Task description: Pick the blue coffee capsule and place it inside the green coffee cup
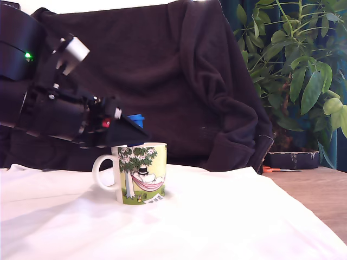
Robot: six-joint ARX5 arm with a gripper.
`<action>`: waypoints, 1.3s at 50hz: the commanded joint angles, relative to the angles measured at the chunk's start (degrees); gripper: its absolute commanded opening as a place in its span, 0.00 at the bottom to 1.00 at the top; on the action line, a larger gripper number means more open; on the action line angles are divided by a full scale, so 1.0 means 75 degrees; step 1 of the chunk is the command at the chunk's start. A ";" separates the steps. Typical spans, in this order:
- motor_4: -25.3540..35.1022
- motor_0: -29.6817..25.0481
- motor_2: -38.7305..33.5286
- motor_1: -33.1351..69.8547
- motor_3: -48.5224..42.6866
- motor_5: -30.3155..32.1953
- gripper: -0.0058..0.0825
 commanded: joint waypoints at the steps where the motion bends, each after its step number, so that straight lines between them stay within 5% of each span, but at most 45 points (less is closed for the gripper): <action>1: -0.0230 -0.0125 0.0082 -0.0032 -0.0262 0.0245 0.17; 15: -0.0641 -0.0289 0.0111 -0.0032 -0.0510 0.0437 0.19; 25: -0.0644 -0.0289 0.0125 -0.0073 -0.0536 0.0434 0.59; 29: -0.0641 -0.0289 0.0169 -0.0134 -0.0647 0.0437 0.65; 54: -0.0816 -0.0201 0.0248 -0.1358 -0.1116 0.0443 0.61; 60: -0.0857 -0.0047 0.0248 -0.2025 -0.1332 0.0440 0.51; 65: -0.1003 0.0140 0.0248 -0.2573 -0.1737 0.0437 0.28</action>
